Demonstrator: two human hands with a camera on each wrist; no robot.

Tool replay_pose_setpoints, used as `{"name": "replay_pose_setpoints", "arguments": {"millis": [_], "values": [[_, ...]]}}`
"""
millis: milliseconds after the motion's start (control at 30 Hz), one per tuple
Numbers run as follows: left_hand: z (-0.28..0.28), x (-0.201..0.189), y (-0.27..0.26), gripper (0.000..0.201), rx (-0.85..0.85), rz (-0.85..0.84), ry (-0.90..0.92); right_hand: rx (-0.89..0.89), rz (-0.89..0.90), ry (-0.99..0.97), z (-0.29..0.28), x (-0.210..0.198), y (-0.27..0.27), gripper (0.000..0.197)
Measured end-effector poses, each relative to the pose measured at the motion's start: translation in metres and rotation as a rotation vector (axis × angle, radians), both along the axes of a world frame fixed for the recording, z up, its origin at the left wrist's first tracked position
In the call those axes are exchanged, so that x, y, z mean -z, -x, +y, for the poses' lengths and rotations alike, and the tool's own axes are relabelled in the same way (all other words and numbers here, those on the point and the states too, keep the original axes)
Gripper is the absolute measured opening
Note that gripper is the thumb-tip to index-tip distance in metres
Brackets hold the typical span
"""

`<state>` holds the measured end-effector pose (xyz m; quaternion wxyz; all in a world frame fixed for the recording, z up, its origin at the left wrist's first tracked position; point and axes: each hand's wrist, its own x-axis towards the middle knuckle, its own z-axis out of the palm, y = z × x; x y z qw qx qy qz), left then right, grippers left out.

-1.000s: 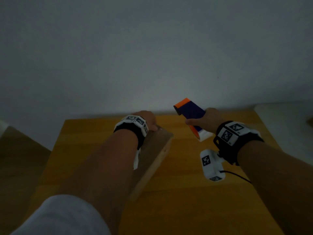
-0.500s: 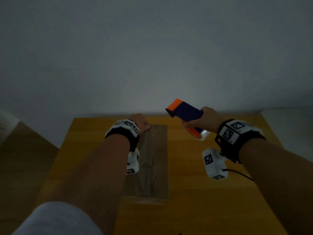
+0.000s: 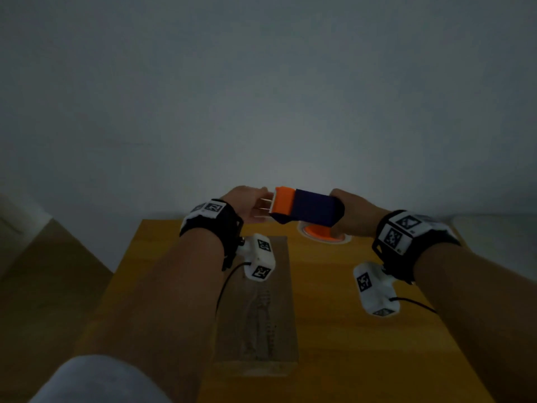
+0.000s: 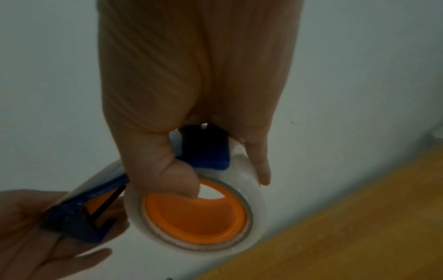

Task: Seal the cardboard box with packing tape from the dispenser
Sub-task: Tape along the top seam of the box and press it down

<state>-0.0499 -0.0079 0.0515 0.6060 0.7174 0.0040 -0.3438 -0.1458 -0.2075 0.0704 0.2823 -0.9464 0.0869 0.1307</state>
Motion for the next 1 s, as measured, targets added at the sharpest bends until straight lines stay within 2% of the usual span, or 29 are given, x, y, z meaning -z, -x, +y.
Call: {"name": "replay_pose_setpoints", "arguments": {"millis": [133, 233, 333, 500, 533, 633, 767, 933, 1000], "values": [[0.007, -0.004, -0.003, 0.021, -0.058, 0.015, 0.109, -0.005, -0.039, -0.011, 0.005, -0.005, -0.002, 0.042], [0.012, -0.001, -0.003, 0.031, -0.095, 0.014, 0.13, -0.003, -0.05, -0.015, 0.008, -0.007, -0.004, 0.042], [0.015, 0.003, -0.004, 0.033, -0.136, 0.014, 0.122, -0.008, -0.056, -0.042, 0.011, -0.008, -0.007, 0.044], [0.016, 0.002, -0.002, 0.005, -0.176, 0.064, -0.01, -0.034, -0.054, -0.023, 0.016, -0.009, -0.008, 0.042], [0.018, 0.002, -0.001, 0.007, -0.172, 0.066, -0.026, -0.041, -0.054, -0.015, 0.018, -0.009, -0.007, 0.041], [0.024, 0.004, 0.001, 0.012, -0.151, 0.077, -0.049, -0.071, -0.028, 0.058, 0.023, -0.01, -0.005, 0.043], [0.035, 0.01, 0.006, 0.015, -0.164, 0.04, -0.202, -0.112, 0.014, 0.197, 0.028, -0.011, -0.002, 0.053], [0.042, 0.017, 0.018, 0.016, -0.189, 0.009, -0.238, -0.199, 0.051, 0.351, 0.037, -0.013, 0.001, 0.042], [0.043, 0.018, 0.021, 0.016, -0.222, 0.033, -0.209, -0.213, 0.064, 0.379, 0.038, -0.011, 0.003, 0.044]]}}
